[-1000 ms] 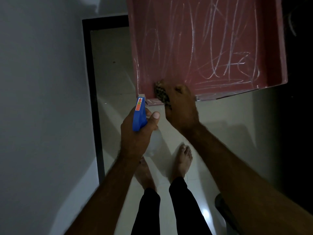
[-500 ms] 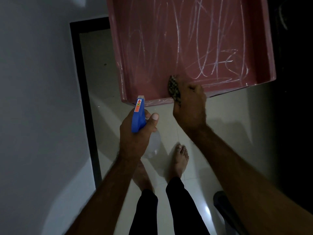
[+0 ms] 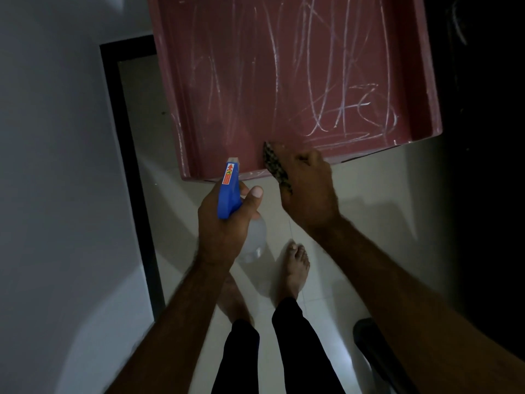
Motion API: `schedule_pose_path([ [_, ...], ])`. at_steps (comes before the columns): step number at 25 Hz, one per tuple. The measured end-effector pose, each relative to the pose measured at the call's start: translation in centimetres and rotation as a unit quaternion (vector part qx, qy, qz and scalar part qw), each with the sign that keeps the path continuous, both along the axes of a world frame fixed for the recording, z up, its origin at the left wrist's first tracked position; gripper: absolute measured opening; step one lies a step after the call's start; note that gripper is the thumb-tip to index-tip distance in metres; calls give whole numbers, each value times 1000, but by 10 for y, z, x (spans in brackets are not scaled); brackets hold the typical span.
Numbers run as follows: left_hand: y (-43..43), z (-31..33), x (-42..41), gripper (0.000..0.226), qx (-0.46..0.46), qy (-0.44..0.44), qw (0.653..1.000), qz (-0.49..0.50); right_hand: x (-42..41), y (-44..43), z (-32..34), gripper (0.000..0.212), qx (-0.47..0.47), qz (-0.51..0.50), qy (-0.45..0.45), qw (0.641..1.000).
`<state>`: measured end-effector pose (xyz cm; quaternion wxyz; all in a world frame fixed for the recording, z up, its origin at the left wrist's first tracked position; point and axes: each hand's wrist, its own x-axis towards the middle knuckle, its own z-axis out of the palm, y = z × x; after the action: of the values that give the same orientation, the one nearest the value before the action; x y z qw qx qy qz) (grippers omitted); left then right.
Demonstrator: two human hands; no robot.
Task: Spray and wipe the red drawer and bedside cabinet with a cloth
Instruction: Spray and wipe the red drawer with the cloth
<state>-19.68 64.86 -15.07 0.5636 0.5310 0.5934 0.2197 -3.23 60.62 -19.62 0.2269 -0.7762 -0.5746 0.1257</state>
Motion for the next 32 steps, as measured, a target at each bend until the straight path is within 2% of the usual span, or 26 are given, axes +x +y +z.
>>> schedule_pose_path([
  [2,-1,0,4,32,-1,-6,1000,5,20,-1,-1,74,-4,-15,-7,1000],
  [5,-3,1,8,29,-1,-10,1000,1,28,-3,0,77,1,-127,11,992],
  [10,-6,4,14,25,-14,-21,1000,-3,23,-5,3,75,8,-4,-1,1000],
  [14,-5,6,17,20,-30,-18,999,-3,48,-10,2,70,-29,-152,17,988],
  [15,-5,6,18,19,-31,-15,999,-6,44,-10,3,69,-36,-150,17,988],
  [19,-6,6,24,16,-34,-9,999,-13,38,-11,3,69,-12,-14,-4,1000],
  [24,-11,2,35,17,-31,-8,999,-12,64,-15,-1,73,-13,-132,1,991],
  [29,-16,2,46,15,-21,-24,999,-7,60,-17,1,71,3,-9,-10,1000],
  [32,-17,3,51,19,-22,-39,999,-14,87,-25,2,66,2,-113,-7,994],
])
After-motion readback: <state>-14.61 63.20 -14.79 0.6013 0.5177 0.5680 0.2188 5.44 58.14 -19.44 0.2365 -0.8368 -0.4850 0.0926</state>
